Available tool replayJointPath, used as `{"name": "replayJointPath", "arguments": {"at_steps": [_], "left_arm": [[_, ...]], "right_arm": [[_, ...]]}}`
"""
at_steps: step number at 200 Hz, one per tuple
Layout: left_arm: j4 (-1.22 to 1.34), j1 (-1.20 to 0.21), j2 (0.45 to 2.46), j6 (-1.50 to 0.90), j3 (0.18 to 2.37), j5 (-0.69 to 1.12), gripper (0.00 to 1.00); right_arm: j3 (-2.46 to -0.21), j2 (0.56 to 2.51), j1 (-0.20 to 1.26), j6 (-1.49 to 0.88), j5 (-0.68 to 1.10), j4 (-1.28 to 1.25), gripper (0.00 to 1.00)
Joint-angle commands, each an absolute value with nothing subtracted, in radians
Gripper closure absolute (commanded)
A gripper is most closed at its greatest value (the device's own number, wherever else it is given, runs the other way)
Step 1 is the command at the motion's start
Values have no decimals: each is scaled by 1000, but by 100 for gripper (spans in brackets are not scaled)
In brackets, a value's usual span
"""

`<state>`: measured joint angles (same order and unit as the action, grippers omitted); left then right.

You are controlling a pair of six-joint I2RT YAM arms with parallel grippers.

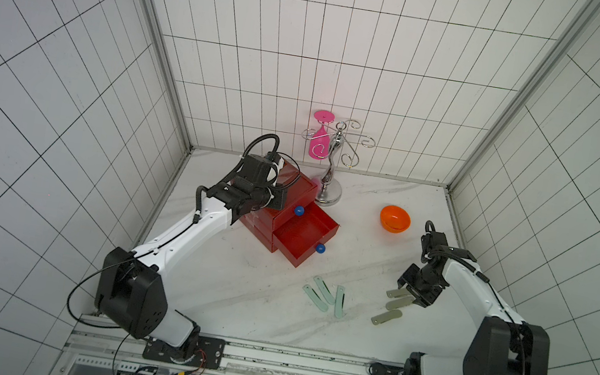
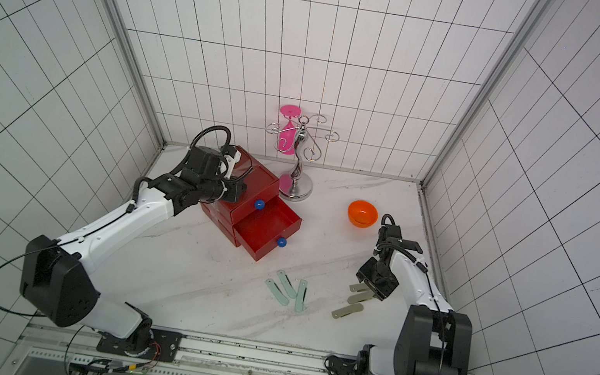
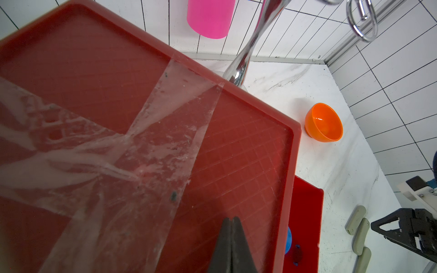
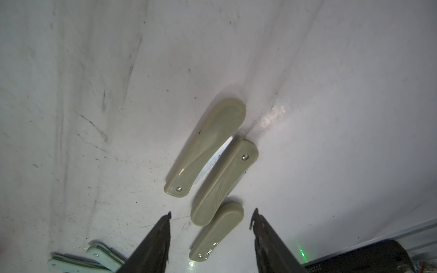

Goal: Place the fruit knives into the drawer by color
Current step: Move the fruit knife to the center of the board.

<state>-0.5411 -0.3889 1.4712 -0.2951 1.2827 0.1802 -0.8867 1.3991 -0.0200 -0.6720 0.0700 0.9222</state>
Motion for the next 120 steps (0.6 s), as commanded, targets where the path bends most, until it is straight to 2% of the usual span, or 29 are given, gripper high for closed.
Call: {"name": "replayJointPath", "arguments": {"at_steps": [1, 120], "left_arm": [[-736, -385, 1522, -293, 1238, 167, 100], [-736, -385, 1524, -293, 1238, 170, 100]], "right_arm": [[-958, 1429, -31, -665, 81, 903, 44], [-971, 1563, -40, -661, 107, 816, 48]]}}
